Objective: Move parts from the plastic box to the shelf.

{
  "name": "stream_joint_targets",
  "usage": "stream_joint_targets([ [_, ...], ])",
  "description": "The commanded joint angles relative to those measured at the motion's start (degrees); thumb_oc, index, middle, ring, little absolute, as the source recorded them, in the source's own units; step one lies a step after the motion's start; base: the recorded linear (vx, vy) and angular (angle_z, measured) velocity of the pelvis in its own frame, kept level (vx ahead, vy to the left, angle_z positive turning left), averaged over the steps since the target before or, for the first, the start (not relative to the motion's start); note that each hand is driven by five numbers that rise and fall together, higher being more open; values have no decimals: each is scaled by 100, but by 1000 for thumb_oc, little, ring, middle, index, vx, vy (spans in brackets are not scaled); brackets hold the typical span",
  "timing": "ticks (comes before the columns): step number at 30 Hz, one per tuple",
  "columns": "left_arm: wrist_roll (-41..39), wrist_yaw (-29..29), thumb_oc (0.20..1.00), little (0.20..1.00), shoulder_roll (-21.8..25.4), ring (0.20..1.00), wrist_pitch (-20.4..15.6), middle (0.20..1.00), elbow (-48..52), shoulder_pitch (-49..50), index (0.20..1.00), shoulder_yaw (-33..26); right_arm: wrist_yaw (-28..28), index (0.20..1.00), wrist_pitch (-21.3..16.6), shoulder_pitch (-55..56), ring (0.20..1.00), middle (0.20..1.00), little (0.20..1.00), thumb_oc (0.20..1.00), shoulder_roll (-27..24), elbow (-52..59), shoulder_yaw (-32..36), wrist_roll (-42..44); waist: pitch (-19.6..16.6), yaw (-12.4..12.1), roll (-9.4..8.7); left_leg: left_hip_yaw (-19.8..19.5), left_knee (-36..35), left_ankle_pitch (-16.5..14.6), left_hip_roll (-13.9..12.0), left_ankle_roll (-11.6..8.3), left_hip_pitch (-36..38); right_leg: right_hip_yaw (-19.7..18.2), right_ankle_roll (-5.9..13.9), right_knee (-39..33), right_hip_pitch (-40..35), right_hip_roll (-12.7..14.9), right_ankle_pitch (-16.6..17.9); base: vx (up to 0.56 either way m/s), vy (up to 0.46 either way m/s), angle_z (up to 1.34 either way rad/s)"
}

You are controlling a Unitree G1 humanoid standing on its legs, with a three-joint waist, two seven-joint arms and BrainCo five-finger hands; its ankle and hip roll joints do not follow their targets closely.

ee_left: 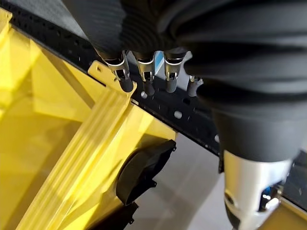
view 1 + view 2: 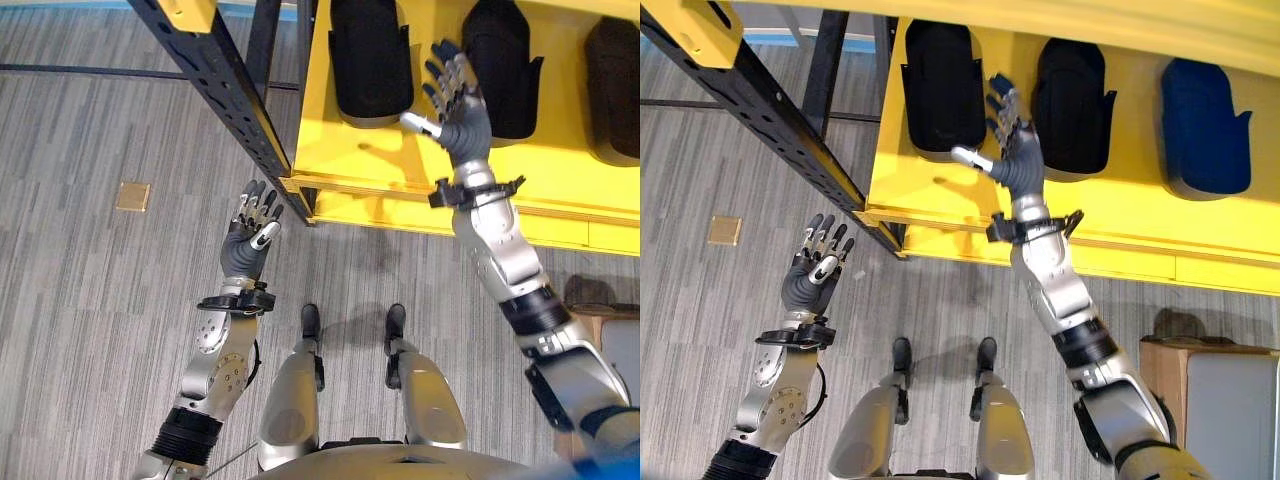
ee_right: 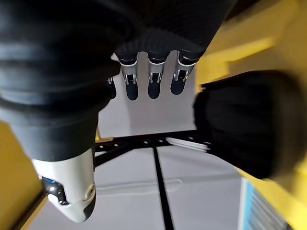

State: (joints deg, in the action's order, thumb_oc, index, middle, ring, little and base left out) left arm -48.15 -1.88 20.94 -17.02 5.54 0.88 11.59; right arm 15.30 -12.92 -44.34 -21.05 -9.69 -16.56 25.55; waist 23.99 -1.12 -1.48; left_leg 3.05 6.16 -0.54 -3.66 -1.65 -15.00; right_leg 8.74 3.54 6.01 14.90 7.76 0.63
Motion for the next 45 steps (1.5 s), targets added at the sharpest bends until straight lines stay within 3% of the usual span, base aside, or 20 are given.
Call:
stream_joint_targets([
  [1, -93, 31, 1000, 1000, 232, 1000, -349, 1000, 864, 253, 1000, -12, 262, 1000, -419, -205, 1000, 1000, 1000, 1000, -61, 223, -66, -270, -290, -17, -103, -96, 103, 157, -381, -216, -64, -240, 504, 144, 140, 595, 239, -8, -3, 3],
  [23, -308, 40, 1000, 1000, 474, 1000, -490, 1000, 1116, 237, 1000, 275, 1025, 1000, -388, -2265, 1000, 1000, 1000, 1000, -560, -1474, -220, -567, 27, -215, 114, -272, 44, 321, -328, -232, -454, -122, 473, 475, 660, 638, 201, -9, -2, 4],
  [45, -363, 3, 1000, 1000, 575, 1000, -616, 1000, 1175, 273, 1000, 313, 1210, 1000, -376, -2757, 1000, 1000, 1000, 1000, -632, -2427, -422, -486, 149, -258, 215, -342, 13, 397, -304, -252, -632, -96, 464, 640, 927, 653, 174, 0, 0, 0],
])
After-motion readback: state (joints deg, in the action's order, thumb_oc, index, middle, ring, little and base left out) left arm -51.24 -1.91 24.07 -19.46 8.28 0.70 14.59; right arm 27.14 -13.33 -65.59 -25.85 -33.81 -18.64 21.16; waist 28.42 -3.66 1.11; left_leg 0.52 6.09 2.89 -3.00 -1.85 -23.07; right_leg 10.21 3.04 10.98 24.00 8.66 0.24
